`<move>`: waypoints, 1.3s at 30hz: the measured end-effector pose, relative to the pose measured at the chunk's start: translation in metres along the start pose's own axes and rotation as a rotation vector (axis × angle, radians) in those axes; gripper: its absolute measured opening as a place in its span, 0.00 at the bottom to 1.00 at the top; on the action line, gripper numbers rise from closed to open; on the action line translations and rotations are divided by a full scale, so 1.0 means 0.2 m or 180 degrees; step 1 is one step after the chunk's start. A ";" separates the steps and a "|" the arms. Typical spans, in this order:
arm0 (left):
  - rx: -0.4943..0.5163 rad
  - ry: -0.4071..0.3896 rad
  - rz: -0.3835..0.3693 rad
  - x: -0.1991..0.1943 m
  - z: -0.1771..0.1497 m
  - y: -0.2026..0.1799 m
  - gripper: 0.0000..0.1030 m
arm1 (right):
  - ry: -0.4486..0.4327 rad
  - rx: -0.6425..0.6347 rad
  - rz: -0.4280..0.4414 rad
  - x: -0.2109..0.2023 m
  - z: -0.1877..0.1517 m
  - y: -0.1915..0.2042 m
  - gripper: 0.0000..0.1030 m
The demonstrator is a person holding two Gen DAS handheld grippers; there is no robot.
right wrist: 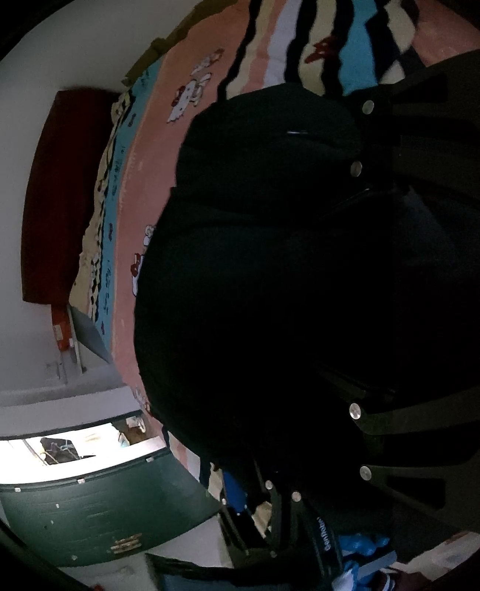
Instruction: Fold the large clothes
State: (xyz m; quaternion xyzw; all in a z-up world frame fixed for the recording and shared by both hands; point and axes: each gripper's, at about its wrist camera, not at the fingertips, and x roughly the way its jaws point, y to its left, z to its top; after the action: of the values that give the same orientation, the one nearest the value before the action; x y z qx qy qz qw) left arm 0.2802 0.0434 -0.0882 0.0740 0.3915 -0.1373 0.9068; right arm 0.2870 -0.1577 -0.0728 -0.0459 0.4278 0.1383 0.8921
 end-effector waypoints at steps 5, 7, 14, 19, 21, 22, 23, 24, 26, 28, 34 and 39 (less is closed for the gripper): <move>-0.0105 0.0100 -0.0025 0.12 -0.02 0.02 0.60 | 0.0061 -0.0018 -0.0061 0.09 -0.03 -0.03 0.68; -0.0099 0.0124 -0.0006 0.18 -0.01 0.02 0.61 | 0.0093 -0.0015 -0.0097 0.14 -0.02 -0.04 0.68; -0.0094 0.0230 0.0065 0.27 0.02 0.01 0.61 | 0.0131 0.0057 -0.0181 0.26 0.03 -0.07 0.68; -0.0039 0.0230 0.0078 0.13 0.02 0.00 0.61 | 0.0224 0.0169 -0.0108 0.16 0.02 -0.06 0.69; -0.0013 0.0183 0.0100 0.07 0.01 -0.02 0.61 | 0.0183 0.0141 -0.0096 0.10 0.00 -0.04 0.69; -0.0030 0.0150 0.0088 0.04 0.00 -0.02 0.61 | 0.0167 0.0128 -0.0091 0.07 -0.01 -0.02 0.68; -0.0045 0.0135 0.0078 0.02 0.00 -0.02 0.61 | 0.0145 0.0119 -0.0069 0.04 -0.03 -0.01 0.69; -0.0054 0.0118 0.0075 0.01 -0.01 -0.02 0.61 | 0.0125 0.0104 -0.0030 0.02 -0.04 0.00 0.69; -0.0014 0.0112 0.0126 0.03 -0.03 -0.03 0.61 | 0.0132 0.0029 -0.0017 0.01 -0.08 0.02 0.68; 0.0000 0.0144 0.0153 0.08 -0.04 -0.05 0.61 | 0.0183 -0.0010 -0.0046 0.05 -0.09 0.02 0.68; -0.0004 0.0237 0.0214 0.25 0.00 -0.03 0.65 | 0.0332 0.0061 -0.0073 0.21 -0.07 -0.04 0.68; -0.0051 0.0274 0.0249 0.35 0.03 -0.02 0.66 | 0.0380 0.0079 -0.0195 0.32 -0.03 -0.06 0.69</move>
State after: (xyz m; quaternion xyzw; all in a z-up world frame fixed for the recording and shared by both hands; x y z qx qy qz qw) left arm 0.3293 0.0252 -0.1362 0.0878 0.4280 -0.0953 0.8944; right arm 0.3253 -0.1573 -0.1266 -0.0560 0.4802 0.1027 0.8693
